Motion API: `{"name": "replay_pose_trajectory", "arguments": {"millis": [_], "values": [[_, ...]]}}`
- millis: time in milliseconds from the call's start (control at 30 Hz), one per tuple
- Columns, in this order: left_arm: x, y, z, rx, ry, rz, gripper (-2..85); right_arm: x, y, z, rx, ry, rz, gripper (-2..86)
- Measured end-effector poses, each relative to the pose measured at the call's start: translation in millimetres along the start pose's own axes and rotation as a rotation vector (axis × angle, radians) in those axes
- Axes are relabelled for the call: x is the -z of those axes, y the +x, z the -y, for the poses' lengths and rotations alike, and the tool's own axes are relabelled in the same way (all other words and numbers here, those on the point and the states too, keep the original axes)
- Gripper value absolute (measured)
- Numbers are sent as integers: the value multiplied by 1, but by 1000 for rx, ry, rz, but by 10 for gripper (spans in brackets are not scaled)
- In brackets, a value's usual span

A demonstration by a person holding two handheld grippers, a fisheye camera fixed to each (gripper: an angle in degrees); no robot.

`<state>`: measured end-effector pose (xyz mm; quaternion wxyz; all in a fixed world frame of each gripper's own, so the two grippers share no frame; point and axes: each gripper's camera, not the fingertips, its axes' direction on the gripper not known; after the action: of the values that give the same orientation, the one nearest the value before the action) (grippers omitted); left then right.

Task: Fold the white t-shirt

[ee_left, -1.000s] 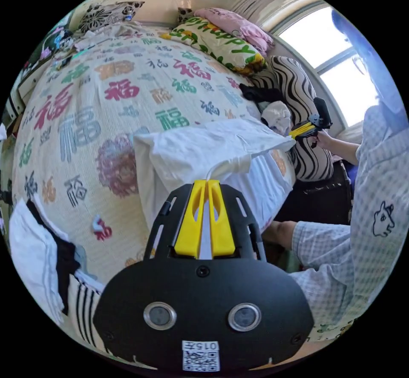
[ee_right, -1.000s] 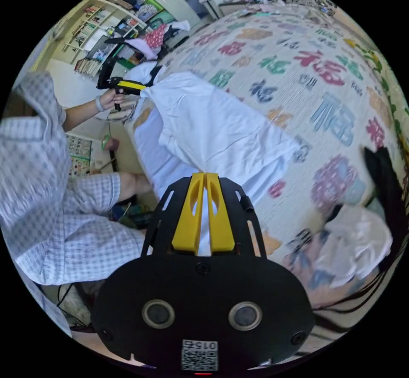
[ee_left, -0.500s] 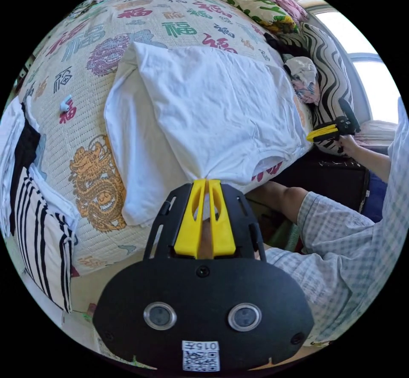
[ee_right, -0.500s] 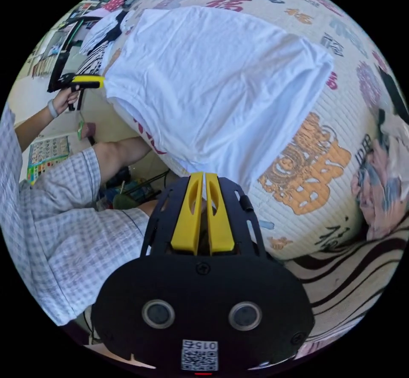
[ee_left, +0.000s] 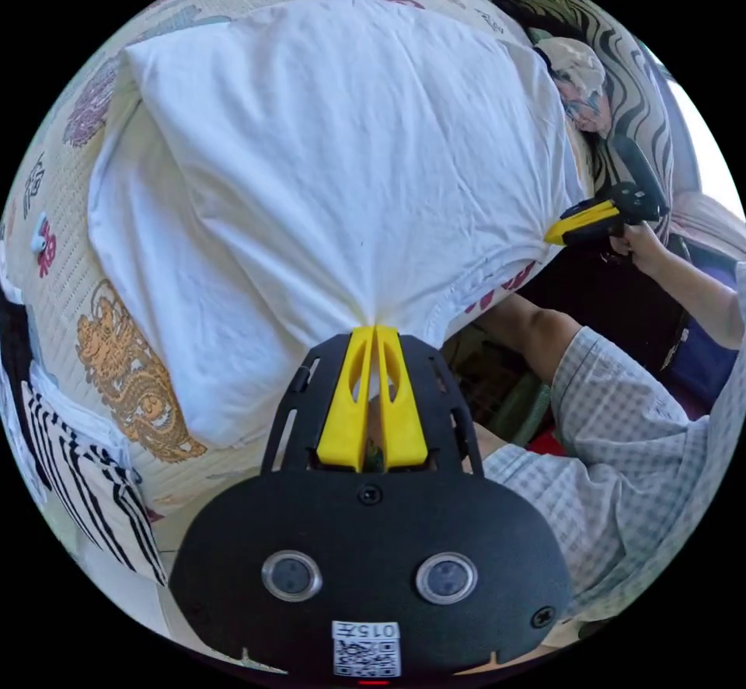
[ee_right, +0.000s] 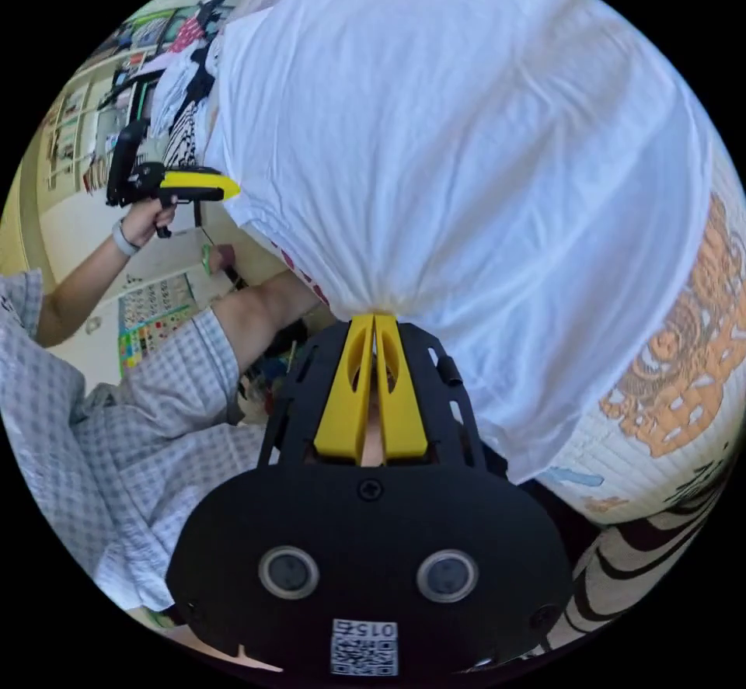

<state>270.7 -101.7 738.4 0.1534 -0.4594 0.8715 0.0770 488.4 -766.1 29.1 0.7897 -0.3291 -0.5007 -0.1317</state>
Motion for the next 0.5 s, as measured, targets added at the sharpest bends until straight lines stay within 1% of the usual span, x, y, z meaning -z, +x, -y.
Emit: {"name": "replay_pose_trajectory", "arguments": {"millis": [67,100,133,167,200,233,300,333,367,400,467,500], "values": [[13,-4,-5,9,-47,40,-3,18,14,-5,-38,74,53,3],[30,-11,-9,49,-13,82,0,38,25,-8,-57,164,87,8],[42,-16,-12,75,28,94,2,60,38,-9,-93,262,115,20],[65,-28,-15,110,119,91,9,72,46,-9,-111,323,126,26],[88,-45,-17,164,212,67,19,94,60,-9,-146,446,138,45],[98,-56,-17,200,260,46,31,112,74,-4,-185,545,138,61],[123,-106,-15,341,447,-121,77,128,96,10,-245,619,143,80],[125,-119,-13,370,481,-174,88,132,109,21,-285,640,161,93],[123,-144,-10,439,514,-271,97,133,115,27,-301,645,178,94],[117,-162,-6,487,528,-351,99,133,125,40,-314,648,224,96],[108,-175,2,485,512,-418,86,129,133,60,-316,613,259,90],[104,-176,5,472,498,-419,68,126,136,72,-316,577,269,70]]}}
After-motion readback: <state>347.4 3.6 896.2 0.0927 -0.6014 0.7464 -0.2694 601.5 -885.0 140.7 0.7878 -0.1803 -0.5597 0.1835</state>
